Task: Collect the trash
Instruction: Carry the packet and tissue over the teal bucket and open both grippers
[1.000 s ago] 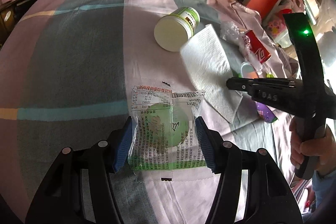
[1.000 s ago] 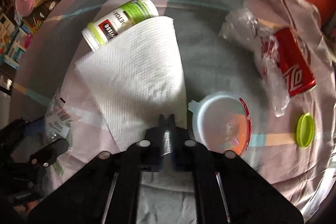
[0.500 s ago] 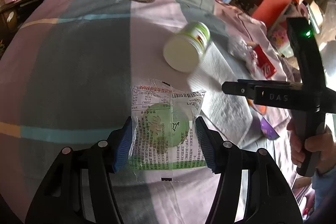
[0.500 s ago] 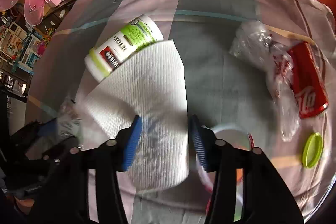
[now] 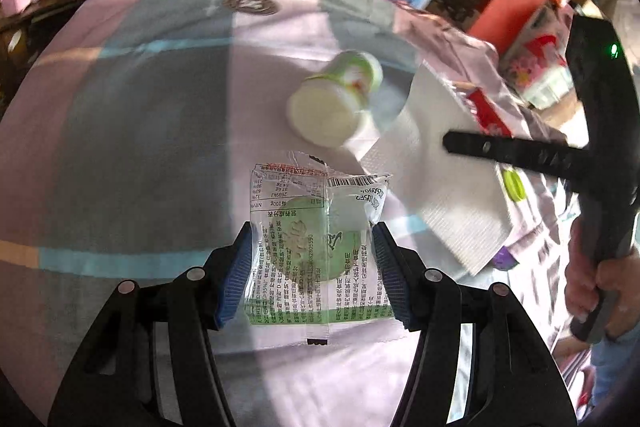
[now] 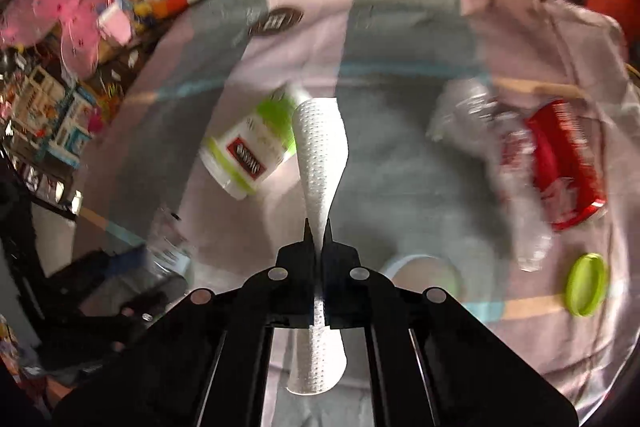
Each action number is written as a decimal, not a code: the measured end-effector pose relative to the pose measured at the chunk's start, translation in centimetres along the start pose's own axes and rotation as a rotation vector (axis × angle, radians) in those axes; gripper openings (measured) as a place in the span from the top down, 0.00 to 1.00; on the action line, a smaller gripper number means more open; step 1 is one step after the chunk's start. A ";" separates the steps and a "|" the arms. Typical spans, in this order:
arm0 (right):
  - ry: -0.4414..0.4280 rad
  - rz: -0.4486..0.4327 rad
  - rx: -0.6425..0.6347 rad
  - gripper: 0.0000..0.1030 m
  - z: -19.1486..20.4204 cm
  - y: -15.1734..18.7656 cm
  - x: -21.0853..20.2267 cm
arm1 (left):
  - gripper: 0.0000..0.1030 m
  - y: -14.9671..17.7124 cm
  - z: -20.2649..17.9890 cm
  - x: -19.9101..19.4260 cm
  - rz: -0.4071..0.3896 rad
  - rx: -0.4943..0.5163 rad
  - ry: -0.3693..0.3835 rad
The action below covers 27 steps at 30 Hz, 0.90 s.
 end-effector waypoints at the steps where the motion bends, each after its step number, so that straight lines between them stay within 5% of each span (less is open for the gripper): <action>1: 0.003 -0.013 0.015 0.97 -0.7 -0.2 -1.0 | 0.42 -0.1 -0.8 -0.1 -0.003 0.013 0.009; 16: 0.178 -0.181 0.222 0.97 -16.1 3.3 -15.6 | 0.42 -0.4 -18.4 0.5 -0.007 0.241 0.202; 27: 0.319 -0.315 0.403 0.97 -29.2 9.3 -27.4 | 0.42 2.6 -36.0 2.7 0.069 0.450 0.389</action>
Point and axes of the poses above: each gripper's, at about its wrist camera, not at the fingertips, and x roughly the way its jaws point, z to its left, y to its underside, the point moved 4 cm from there along x, roughly the way its jaws point, and after that the axes turned 15 degrees about -z, right-handed, at the moved point
